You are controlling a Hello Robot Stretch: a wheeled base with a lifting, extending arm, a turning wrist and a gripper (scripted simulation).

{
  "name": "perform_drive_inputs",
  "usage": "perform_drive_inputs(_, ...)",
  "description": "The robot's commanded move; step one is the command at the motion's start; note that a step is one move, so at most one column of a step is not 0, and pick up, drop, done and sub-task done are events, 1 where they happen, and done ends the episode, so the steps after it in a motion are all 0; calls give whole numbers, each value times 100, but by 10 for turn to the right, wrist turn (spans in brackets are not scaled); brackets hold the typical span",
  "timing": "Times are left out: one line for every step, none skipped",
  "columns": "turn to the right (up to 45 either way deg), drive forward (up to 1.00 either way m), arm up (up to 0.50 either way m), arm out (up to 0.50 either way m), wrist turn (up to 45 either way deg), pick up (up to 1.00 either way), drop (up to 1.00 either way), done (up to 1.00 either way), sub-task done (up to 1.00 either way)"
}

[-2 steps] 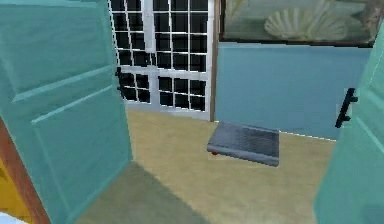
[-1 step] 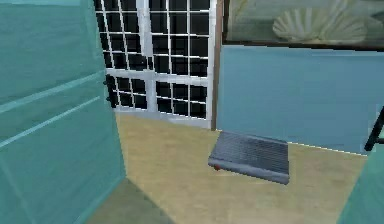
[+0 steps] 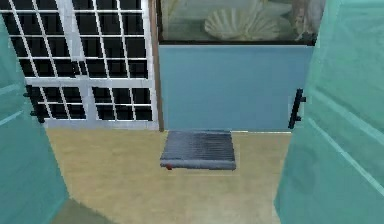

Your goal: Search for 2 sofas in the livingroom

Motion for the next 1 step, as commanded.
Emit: perform_drive_inputs(0, 100, 0, 0, 0, 0, 0, 0, 0)
